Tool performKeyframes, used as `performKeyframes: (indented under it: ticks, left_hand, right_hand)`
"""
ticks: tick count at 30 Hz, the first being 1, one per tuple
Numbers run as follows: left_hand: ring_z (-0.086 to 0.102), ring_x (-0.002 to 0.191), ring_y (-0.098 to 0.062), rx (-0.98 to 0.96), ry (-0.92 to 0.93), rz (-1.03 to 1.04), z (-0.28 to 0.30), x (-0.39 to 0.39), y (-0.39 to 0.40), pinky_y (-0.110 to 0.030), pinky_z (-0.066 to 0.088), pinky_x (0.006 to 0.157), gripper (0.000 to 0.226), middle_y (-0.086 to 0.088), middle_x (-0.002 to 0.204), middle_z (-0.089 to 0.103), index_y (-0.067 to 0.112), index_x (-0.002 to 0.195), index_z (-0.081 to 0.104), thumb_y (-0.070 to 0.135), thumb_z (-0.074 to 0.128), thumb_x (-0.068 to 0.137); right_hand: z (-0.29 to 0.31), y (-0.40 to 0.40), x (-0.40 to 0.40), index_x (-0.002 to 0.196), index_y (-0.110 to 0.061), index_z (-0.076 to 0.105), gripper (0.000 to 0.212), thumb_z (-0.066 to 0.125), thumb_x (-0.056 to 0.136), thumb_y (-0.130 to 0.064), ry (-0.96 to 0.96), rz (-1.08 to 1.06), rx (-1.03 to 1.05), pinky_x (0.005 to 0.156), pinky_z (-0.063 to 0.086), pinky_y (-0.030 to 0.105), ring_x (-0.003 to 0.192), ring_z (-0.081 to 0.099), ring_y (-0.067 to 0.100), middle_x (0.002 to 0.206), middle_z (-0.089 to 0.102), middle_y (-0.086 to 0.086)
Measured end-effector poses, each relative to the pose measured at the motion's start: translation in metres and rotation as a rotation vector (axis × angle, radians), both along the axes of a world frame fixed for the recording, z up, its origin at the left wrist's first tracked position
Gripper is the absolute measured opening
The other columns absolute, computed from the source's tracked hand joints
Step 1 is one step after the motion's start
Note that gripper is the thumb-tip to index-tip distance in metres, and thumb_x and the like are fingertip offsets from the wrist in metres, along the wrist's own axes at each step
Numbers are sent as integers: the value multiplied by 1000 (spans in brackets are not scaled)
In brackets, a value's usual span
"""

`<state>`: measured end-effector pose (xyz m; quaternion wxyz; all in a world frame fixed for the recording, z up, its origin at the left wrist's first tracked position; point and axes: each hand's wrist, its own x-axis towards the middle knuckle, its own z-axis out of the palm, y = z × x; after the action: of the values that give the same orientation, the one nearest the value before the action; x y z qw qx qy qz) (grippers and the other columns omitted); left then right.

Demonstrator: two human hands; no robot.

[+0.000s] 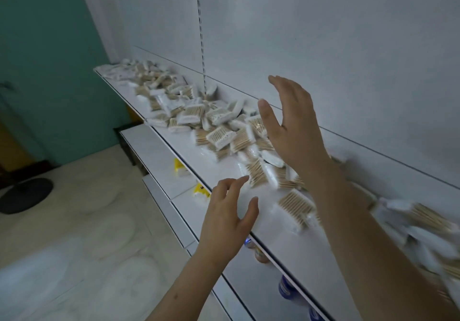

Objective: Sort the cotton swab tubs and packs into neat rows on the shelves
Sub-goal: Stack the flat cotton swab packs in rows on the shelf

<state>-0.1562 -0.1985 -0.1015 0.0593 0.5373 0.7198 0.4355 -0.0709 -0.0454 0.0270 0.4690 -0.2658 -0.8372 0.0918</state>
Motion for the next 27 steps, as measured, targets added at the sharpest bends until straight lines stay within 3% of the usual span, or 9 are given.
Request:
performKeyframes:
  ticks: [2,7,12,19,24,27]
  left_hand:
    - [43,125,-5,-4,7,-39,-1,-8,9,-26,44,100,54,15,133,43,34,143,43,56,42,94]
    - [41,125,-2,-11,34,-149,-6,-35,27,-16,36,99,47,15,133,44,33,142,45,46,51,98]
    - [45,124,-4,22,44,-327,-5,-39,41,-21,40,101,46,15,129,47,31,138,51,49,50,96]
    - [48,117,-3,117,34,-609,5,13,60,-16,40,95,43,13,125,49,30,132,56,45,50,92]
    - [51,115,-9,161,68,-742,5,66,77,-26,46,95,44,11,125,50,27,132,56,42,51,91]
    - [49,118,-13,170,179,-832,-2,98,81,-32,47,96,47,6,129,51,23,133,55,41,52,90]
  right_hand:
    - [-7,6,-3,146,-16,43,55,36,102,-49,-11,-33,-32,114,33,37,139,35,18,148,45,1]
    - [-31,13,4,146,-18,41,55,37,102,-49,-45,-196,-120,115,31,39,139,33,17,149,43,0]
    - [-53,0,30,144,-18,44,59,35,98,-54,-20,-403,-190,113,33,41,137,36,18,147,46,1]
    - [-71,-45,112,145,-17,44,61,36,97,-53,-23,-684,-239,114,22,26,139,31,15,148,44,2]
    - [-80,-75,188,147,-20,41,63,36,95,-56,-35,-870,-307,113,25,30,139,32,16,149,42,0]
    - [-87,-78,222,147,-20,40,56,53,97,-41,-65,-973,-334,111,26,30,137,34,20,149,42,1]
